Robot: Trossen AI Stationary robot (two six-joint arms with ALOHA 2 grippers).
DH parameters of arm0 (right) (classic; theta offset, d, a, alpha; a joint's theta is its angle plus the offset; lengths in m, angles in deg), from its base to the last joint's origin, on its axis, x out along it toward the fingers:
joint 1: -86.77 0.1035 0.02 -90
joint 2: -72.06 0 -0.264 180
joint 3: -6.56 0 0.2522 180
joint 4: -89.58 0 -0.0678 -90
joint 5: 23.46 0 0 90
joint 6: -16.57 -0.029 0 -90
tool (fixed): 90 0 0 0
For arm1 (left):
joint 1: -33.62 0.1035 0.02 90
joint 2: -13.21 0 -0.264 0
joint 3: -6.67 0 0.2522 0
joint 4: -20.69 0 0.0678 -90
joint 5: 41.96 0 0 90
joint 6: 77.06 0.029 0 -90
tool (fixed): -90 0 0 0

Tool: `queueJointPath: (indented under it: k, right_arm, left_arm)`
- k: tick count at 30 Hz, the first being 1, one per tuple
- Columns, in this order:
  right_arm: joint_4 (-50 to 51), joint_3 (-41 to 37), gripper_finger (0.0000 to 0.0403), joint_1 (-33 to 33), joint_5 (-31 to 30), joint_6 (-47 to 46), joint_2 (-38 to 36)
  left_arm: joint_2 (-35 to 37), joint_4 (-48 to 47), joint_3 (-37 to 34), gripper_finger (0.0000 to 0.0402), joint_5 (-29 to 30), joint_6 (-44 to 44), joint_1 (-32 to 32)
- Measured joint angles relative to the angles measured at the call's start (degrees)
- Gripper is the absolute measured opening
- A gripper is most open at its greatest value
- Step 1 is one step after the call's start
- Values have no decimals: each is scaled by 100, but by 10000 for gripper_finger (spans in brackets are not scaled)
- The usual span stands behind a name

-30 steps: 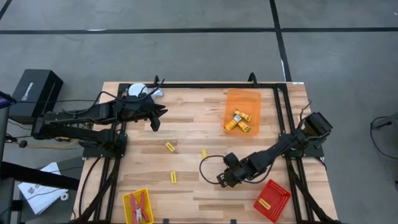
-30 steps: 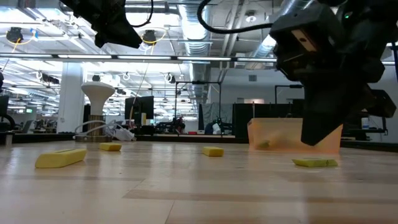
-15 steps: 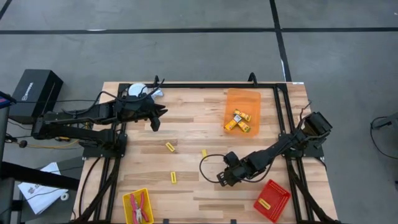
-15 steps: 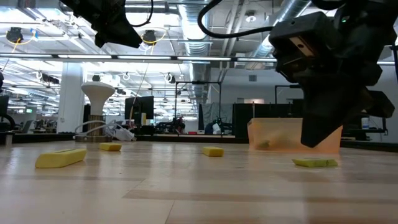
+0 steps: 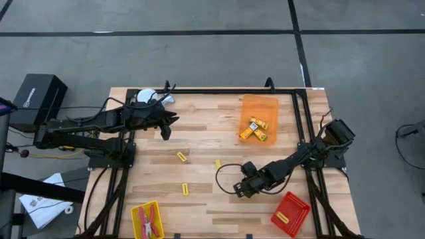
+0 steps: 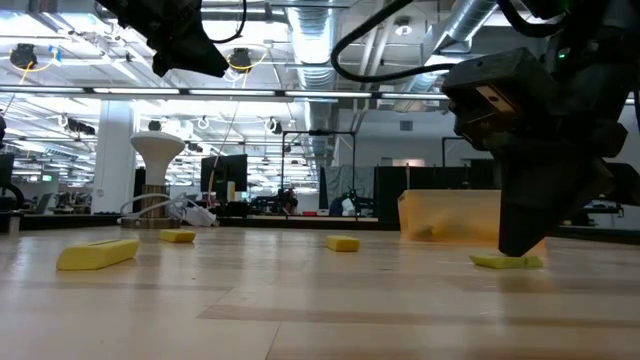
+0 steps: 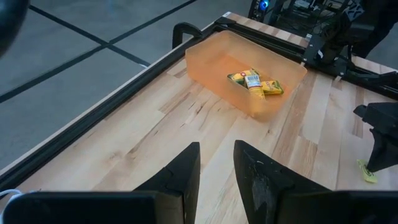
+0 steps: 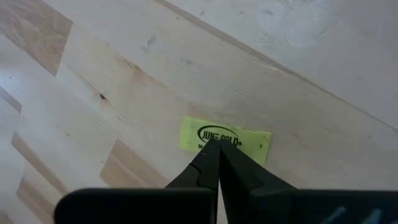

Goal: Pick & Place School Supplies
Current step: Put the yellow eraser into the red bin

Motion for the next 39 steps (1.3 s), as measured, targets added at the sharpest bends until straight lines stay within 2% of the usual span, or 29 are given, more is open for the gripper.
queueJointPath:
  k: [13, 21, 23, 39]
  right_arm:
    - [-10, -17, 0, 45, 93, 8, 0]
    - [-515, -341, 0, 295, 9, -684, -13]
    - [-580, -398, 0, 336, 193, -792, -6]
    - [-550, -421, 0, 354, 205, -877, -20]
  left_arm:
    - [0, 0, 0, 92, 0, 0, -1]
    - [0, 0, 0, 92, 0, 0, -1]
    - [0, 0, 0, 92, 0, 0, 1]
    - [-17, 8, -280, 92, -2, -114, 0]
